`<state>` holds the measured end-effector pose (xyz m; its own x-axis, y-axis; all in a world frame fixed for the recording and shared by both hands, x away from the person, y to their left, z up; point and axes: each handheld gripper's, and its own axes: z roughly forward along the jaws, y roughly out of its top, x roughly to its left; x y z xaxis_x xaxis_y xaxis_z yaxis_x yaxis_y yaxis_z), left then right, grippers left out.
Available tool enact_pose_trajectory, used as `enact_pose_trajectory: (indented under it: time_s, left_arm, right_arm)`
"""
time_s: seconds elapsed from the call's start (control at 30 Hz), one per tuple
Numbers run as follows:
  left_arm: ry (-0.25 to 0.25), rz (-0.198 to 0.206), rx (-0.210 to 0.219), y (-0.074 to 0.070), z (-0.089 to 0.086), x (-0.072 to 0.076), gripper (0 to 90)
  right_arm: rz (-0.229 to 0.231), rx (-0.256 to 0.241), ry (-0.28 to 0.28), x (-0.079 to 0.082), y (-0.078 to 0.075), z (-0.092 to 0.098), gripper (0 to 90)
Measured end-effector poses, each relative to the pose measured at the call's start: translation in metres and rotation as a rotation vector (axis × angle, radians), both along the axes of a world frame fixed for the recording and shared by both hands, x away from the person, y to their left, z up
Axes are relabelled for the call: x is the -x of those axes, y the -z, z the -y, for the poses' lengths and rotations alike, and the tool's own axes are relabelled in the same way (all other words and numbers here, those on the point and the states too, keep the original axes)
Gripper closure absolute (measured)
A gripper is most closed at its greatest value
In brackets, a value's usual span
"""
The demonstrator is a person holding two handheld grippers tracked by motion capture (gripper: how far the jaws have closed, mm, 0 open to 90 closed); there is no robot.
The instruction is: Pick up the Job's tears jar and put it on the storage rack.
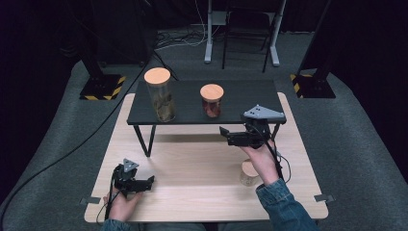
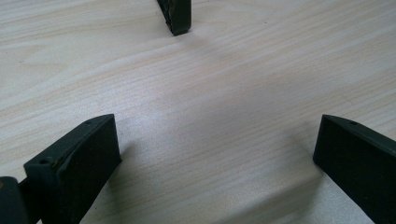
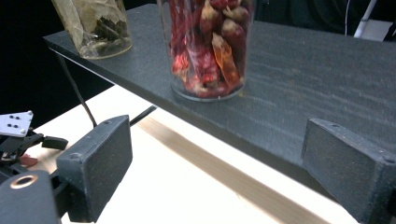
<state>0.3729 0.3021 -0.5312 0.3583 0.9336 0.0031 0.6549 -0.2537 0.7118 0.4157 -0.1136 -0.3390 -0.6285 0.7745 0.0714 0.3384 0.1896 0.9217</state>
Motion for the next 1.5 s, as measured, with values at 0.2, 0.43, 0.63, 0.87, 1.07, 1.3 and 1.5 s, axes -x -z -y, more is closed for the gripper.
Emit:
enact_pose_trajectory:
  time_s: [0.2, 0.43, 0.63, 0.87, 1.07, 1.3, 1.5]
  left_arm:
    - [0.0, 0.0, 0.0, 0.0, 0.0, 0.0, 0.0]
    - [0.0, 0.0, 0.0, 0.0, 0.0, 0.0, 0.0]
    - [0.0, 0.0, 0.0, 0.0, 0.0, 0.0, 0.0]
    - [0.0, 0.0, 0.0, 0.0, 0.0, 0.0, 0.0]
    - [0.0, 0.0, 0.0, 0.0, 0.0, 0.0, 0.0]
    - [0.0, 0.0, 0.0, 0.0, 0.0, 0.0, 0.0]
    - [0.0, 0.0, 0.0, 0.0, 0.0, 0.0, 0.1]
  right_arm:
    - [0.007, 0.006, 0.005, 0.009, 0.007, 0.006, 7.5]
    - [0.004, 0.028, 0.027, 0.014, 0.021, 0.011, 7.5]
    - [-0.008, 0.014, 0.04, 0.018, 0.036, 0.018, 7.7]
    - [-0.022, -0.002, 0.05, 0.021, 0.051, 0.026, 7.4]
    - [-0.028, -0.016, 0.065, 0.024, 0.062, 0.034, 7.0]
    - [-0.032, -0.022, 0.094, 0.029, 0.075, 0.044, 5.8]
    - [-0.026, -0.019, 0.105, 0.035, 0.083, 0.051, 5.5]
